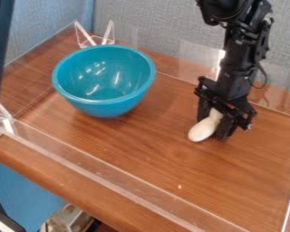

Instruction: Put the mushroom in the blue bowl

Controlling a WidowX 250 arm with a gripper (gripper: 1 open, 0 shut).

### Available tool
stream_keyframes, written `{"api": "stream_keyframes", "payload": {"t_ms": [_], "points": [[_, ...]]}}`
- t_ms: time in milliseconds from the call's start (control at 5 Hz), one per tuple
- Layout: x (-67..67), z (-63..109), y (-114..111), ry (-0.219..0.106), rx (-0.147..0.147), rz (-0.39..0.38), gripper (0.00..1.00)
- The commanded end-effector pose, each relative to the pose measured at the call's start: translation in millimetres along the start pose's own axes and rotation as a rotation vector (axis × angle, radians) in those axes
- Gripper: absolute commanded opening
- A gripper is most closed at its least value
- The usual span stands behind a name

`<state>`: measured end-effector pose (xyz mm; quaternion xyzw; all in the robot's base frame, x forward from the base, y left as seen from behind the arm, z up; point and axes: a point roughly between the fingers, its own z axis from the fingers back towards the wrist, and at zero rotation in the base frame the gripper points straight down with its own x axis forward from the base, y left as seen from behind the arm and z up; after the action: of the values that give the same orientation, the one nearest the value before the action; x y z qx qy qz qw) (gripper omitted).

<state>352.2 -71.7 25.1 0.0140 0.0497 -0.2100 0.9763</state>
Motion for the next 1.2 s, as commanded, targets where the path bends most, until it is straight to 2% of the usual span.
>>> {"api": "stream_keyframes", "payload": {"t_ms": [0, 800, 1000], "points": [[3.4, 28.7, 4.4, -0.085, 0.01, 0.017, 0.0], [0.7, 44.2, -5.3, -0.126, -0.001, 0.019, 0.0], [-2.9, 59.6, -2.5, -0.147, 0.004, 0.032, 0.0]]}}
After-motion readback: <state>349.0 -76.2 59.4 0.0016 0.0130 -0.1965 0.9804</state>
